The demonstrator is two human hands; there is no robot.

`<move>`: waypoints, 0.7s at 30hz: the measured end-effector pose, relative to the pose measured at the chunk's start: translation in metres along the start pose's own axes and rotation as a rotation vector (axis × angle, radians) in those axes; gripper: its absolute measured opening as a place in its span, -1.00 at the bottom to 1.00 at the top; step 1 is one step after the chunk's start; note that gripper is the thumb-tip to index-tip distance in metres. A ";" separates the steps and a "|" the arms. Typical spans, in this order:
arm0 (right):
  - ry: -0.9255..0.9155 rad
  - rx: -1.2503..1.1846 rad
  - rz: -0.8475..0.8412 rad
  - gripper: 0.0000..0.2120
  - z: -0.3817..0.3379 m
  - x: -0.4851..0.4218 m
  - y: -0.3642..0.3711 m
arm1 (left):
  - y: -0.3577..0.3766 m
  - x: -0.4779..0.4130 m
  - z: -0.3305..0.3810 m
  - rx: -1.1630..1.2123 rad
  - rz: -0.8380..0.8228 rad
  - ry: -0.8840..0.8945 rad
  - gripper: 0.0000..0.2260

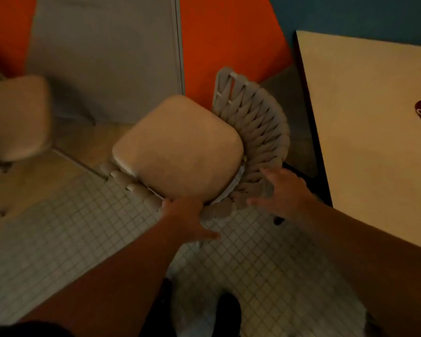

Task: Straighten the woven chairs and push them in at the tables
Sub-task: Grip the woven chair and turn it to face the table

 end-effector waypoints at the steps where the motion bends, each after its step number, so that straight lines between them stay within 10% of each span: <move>1: -0.031 0.024 -0.005 0.09 0.003 -0.004 0.002 | 0.003 -0.005 0.003 -0.025 0.014 -0.035 -0.33; 4: -0.080 0.114 -0.030 0.29 0.007 -0.017 0.001 | 0.006 -0.024 0.002 -0.118 0.045 -0.066 -0.63; 13: -0.142 0.391 -0.091 0.50 0.024 -0.083 -0.002 | 0.018 -0.040 -0.009 -0.087 0.065 -0.005 -0.70; 21: -0.147 0.522 -0.089 0.05 0.019 -0.095 0.017 | 0.023 -0.039 -0.020 -0.149 0.121 0.096 -0.70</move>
Point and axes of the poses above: each hand's wrist, its own x-axis away from the middle knuckle, its own y-axis out of the palm, z = x × y, the point moved 2 cm from there along -x, towards the middle knuckle, and after that the axes turned 6 degrees about y, right-handed, at the moved point
